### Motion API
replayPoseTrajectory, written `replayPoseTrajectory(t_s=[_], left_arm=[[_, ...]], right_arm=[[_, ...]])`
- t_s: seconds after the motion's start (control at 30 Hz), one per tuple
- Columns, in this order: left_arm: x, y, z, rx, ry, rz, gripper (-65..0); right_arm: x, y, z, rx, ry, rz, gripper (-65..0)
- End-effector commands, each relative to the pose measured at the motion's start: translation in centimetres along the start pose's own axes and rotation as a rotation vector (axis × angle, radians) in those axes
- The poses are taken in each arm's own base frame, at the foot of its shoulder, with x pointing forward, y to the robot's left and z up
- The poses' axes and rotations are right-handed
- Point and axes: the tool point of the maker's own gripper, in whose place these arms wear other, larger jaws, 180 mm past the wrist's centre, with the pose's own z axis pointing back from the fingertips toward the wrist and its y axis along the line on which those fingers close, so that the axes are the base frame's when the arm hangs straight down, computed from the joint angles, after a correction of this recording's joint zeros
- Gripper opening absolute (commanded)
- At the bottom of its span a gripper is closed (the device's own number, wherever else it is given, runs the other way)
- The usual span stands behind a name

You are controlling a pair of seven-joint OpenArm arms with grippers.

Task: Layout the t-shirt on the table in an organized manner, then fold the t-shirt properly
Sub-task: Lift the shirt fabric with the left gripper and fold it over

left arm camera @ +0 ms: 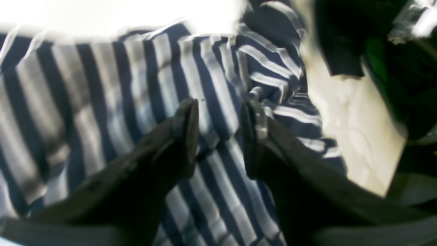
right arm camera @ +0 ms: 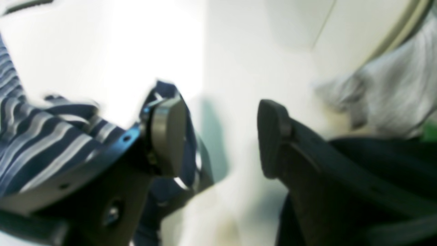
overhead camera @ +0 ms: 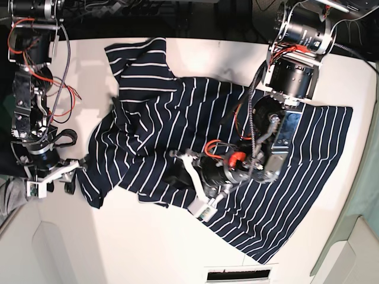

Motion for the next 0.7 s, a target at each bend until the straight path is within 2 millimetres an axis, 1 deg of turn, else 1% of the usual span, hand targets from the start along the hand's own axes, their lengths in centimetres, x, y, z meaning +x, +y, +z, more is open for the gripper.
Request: replayPoseTrajectory(t_s=[0.0,0.03,0.1,0.17,0.23,0.27,0.3,0.33,0.4,0.43,0.47,0.5,0.57,0.67], left_arm=[[1.5,-1.3,-0.9,-0.017,-0.036,-0.019,-37.0],[1.0,-2.2,-1.9,-0.022,-0.026,-0.025,-35.2],[0.2,-4.0,-3.6,-0.032,-0.013,-0.047,-34.7],[-0.7,-5.1,-5.0,-0.025,-0.003,-0.072,-34.7],[-1.7,-5.4,-6.1,0.007,0.011,-0.091,-34.7],[-2.2,-5.3,-6.5,0.025,0.021,-0.098,-35.1],[-2.8,-5.3,-6.7,0.037,0.032,-0.099,-37.0],[-3.2,-5.4,-6.9,0.036,0.043,-0.095,-42.0],[-3.7,-5.4,-7.1,0.036,0.058,-0.087,-58.1],[-3.8,-5.4,-7.1,0.036,0.065,-0.087,-65.0],[-4.1,-5.4,-7.1,0.037,0.08,-0.087,-65.0],[-4.2,-5.3,-7.0,0.04,0.095,-0.09,-65.0],[-4.5,-5.2,-6.8,0.037,0.133,-0.121,-65.0],[-5.8,-5.3,-5.9,0.008,0.2,-0.16,-65.0]], right_arm=[[2.3,-0.1,-0.8,0.027,-0.052,0.002,-31.4],[1.9,0.5,-1.4,0.066,-0.032,-0.01,-31.4],[0.6,1.4,-2.1,0.126,0.01,-0.035,-31.6],[-0.8,1.5,-2.6,0.132,0.052,-0.052,-31.6],[-2.0,1.6,-2.7,0.131,0.072,-0.068,-31.6],[-2.2,1.9,-2.8,0.139,0.064,-0.076,-31.7],[-2.5,2.3,-2.7,0.156,0.066,-0.078,-33.9],[-2.7,2.8,-2.7,0.181,0.071,-0.073,-38.9],[-2.7,3.7,-2.5,0.228,0.07,-0.059,-52.4],[-2.5,3.9,-2.4,0.247,0.061,-0.053,-58.3],[-2.1,4.0,-2.4,0.257,0.041,-0.044,-63.8],[-1.6,4.0,-2.4,0.262,0.013,-0.027,-65.0],[-1.0,3.5,-2.4,0.255,-0.019,0.032,-65.0],[0.0,2.5,-2.3,0.243,-0.051,0.088,-65.0]])
